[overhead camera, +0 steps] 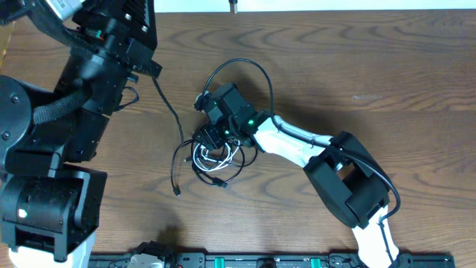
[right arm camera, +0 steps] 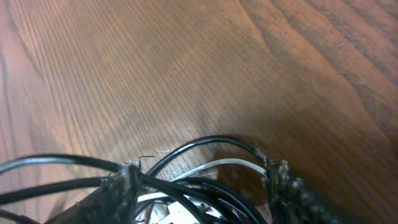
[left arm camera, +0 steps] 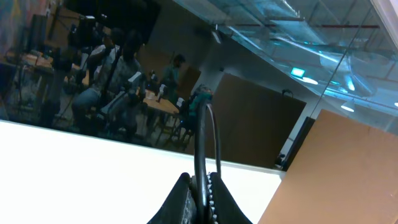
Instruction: Untangle cables
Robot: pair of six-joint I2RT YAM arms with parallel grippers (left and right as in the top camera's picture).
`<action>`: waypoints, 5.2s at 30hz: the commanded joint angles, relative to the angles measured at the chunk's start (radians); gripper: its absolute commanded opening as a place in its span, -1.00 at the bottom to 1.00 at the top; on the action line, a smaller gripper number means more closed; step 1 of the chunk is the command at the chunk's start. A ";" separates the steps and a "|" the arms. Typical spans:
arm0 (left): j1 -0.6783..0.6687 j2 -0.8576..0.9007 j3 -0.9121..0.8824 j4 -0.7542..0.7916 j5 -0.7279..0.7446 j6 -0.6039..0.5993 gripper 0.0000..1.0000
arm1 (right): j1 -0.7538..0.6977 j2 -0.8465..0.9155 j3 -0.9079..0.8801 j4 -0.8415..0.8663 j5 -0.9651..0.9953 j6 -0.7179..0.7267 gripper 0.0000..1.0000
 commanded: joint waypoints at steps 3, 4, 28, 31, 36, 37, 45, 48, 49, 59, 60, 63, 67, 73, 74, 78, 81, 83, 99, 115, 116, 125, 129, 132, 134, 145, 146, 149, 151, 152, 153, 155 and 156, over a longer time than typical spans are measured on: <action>0.019 -0.009 0.021 0.002 -0.018 0.035 -0.86 | -0.004 -0.008 -0.005 -0.011 -0.065 -0.048 0.16; 0.024 -0.009 0.021 0.002 -0.018 0.035 -0.86 | -0.012 -0.019 -0.005 -0.015 -0.113 -0.070 0.17; 0.045 -0.010 0.021 0.005 -0.024 0.035 -0.86 | 0.083 0.099 -0.005 0.232 0.117 -0.242 0.19; 0.045 -0.010 0.021 -0.015 -0.025 0.035 -0.86 | 0.078 0.100 -0.004 0.300 0.291 -0.178 -0.77; 0.045 -0.010 0.021 -0.053 -0.036 0.036 -0.86 | 0.039 -0.010 -0.004 0.319 0.420 -0.153 -0.98; 0.045 -0.010 0.021 -0.062 -0.041 0.038 -0.85 | 0.025 -0.048 -0.004 0.306 0.429 -0.153 -0.98; 0.045 0.009 0.021 -0.217 -0.134 0.056 -0.86 | -0.138 -0.434 -0.004 0.168 0.303 -0.131 -0.98; 0.045 0.034 0.021 -0.274 -0.136 0.074 -0.86 | -0.215 -0.556 -0.004 0.090 0.258 -0.001 -0.98; 0.045 0.042 0.021 -0.290 -0.136 0.076 -0.85 | -0.238 -0.587 -0.004 0.055 0.248 0.058 -0.98; 0.045 0.161 0.021 -0.484 -0.044 0.163 -0.86 | -0.410 -0.639 -0.004 -0.347 0.119 0.300 -0.98; 0.045 0.177 0.021 -0.510 -0.016 0.182 -0.85 | -0.414 -0.635 -0.004 -0.373 0.113 0.300 -0.98; 0.045 0.228 0.021 -0.595 0.019 0.224 -0.86 | -0.415 -0.623 -0.004 -0.436 0.113 0.299 -0.98; 0.045 0.305 0.021 -0.693 0.023 0.280 -0.85 | -0.415 -0.621 -0.004 -0.485 0.125 0.285 -0.97; 0.045 0.394 0.020 -0.785 0.026 0.357 -0.77 | -0.415 -0.608 -0.005 -0.548 0.166 0.269 -0.98; 0.045 0.406 0.020 -0.796 0.026 0.368 -0.75 | -0.415 -0.607 -0.005 -0.557 0.170 0.269 -0.98; 0.045 0.454 0.020 -0.826 0.022 0.399 -0.73 | -0.415 -0.595 -0.005 -0.579 0.170 0.260 -0.98; 0.048 0.479 0.020 -0.824 0.022 0.399 -0.75 | -0.415 -0.584 -0.005 -0.598 0.171 0.257 -0.98; 0.055 0.492 0.020 -0.818 0.022 0.399 -0.75 | -0.415 -0.575 -0.005 -0.615 0.171 0.253 -0.98; 0.141 0.502 0.011 -0.794 -0.032 0.408 0.54 | -0.414 -0.521 -0.005 -0.660 0.170 0.235 -0.98; 0.099 0.502 -0.208 -0.775 0.473 0.777 0.56 | -0.436 -0.521 -0.005 -0.644 0.034 0.188 -0.98; 0.099 0.502 -0.226 -0.758 0.495 0.777 0.56 | -0.451 -0.521 -0.005 -0.637 -0.008 0.183 -0.98; 0.075 0.502 -0.430 -0.475 0.729 0.751 0.56 | -0.550 -0.521 -0.005 -0.589 -0.262 0.160 -0.98; 0.026 0.502 -0.470 -0.364 0.729 0.697 0.56 | -0.549 -0.521 -0.005 -0.588 -0.278 0.160 -0.98; -0.030 0.504 -0.486 -0.278 0.728 0.653 0.56 | -0.549 -0.521 -0.005 -0.588 -0.280 0.160 -0.98; -0.058 0.510 -0.486 -0.254 0.721 0.650 0.56 | -0.549 -0.521 -0.005 -0.588 -0.280 0.160 -0.98; -0.151 0.663 -0.486 -0.073 0.763 0.536 0.56 | -0.549 -0.521 -0.005 -0.595 -0.280 0.153 -0.98; -0.156 0.668 -0.486 -0.069 0.763 0.536 0.56 | -0.549 -0.521 -0.005 -0.596 -0.280 0.153 -0.98; -0.170 0.693 -0.486 -0.070 0.763 0.536 0.55 | -0.549 -0.521 -0.005 -0.595 -0.280 0.152 -0.98; -0.176 0.704 -0.486 -0.074 0.768 0.536 0.55 | -0.550 -0.521 -0.005 -0.594 -0.279 0.152 -0.98; -0.179 0.708 -0.486 -0.076 0.777 0.535 0.52 | -0.550 -0.521 -0.005 -0.594 -0.279 0.152 -0.98; -0.181 0.713 -0.486 -0.076 0.787 0.535 0.46 | -0.550 -0.521 -0.005 -0.594 -0.279 0.153 -0.98; -0.188 0.716 -0.486 -0.077 0.812 0.535 0.10 | -0.550 -0.521 -0.005 -0.589 -0.279 0.153 -0.98; -0.196 0.716 -0.486 -0.079 0.811 0.535 -0.34 | -0.551 -0.521 -0.005 -0.583 -0.279 0.153 -0.98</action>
